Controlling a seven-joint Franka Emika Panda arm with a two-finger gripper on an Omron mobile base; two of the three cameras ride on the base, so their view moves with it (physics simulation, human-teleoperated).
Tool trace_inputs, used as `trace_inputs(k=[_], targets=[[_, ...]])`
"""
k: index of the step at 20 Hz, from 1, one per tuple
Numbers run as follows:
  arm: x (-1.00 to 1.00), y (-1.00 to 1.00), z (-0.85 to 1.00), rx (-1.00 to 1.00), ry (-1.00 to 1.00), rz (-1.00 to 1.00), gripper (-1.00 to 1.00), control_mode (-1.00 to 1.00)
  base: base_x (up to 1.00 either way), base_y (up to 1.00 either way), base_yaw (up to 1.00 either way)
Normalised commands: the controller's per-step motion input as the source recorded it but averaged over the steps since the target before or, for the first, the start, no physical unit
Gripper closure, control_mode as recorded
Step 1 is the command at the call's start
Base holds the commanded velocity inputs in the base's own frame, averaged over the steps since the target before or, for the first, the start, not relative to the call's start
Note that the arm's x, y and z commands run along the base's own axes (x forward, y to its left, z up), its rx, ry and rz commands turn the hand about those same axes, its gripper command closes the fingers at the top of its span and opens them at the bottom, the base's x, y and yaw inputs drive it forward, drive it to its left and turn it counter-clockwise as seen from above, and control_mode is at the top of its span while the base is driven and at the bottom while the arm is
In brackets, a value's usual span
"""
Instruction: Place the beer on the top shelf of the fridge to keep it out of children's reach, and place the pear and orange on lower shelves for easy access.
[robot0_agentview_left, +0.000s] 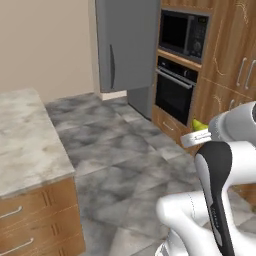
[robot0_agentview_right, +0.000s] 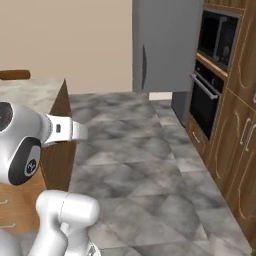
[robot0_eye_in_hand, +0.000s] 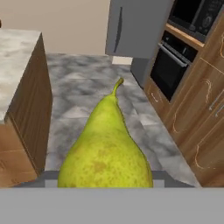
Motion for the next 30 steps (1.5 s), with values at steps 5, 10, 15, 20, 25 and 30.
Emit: trace_inputs(k=[5, 10, 15, 20, 25, 30], targets=[[0.00, 0.00, 0.00, 0.00, 0.00, 0.00, 1.00, 1.00, 1.00, -0.67, 0.07], [0.00, 0.00, 0.00, 0.00, 0.00, 0.00, 1.00, 1.00, 1.00, -0.19, 0.15], [0.00, 0.00, 0.00, 0.00, 0.00, 0.00, 1.00, 1.00, 1.00, 0.17, 0.20], [0.00, 0.00, 0.00, 0.00, 0.00, 0.00, 1.00, 1.00, 1.00, 0.34, 0.19], [0.00, 0.00, 0.00, 0.00, 0.00, 0.00, 1.00, 1.00, 1.00, 0.41, 0.18], [0.00, 0.00, 0.00, 0.00, 0.00, 0.00, 1.00, 1.00, 1.00, 0.45, 0.15]])
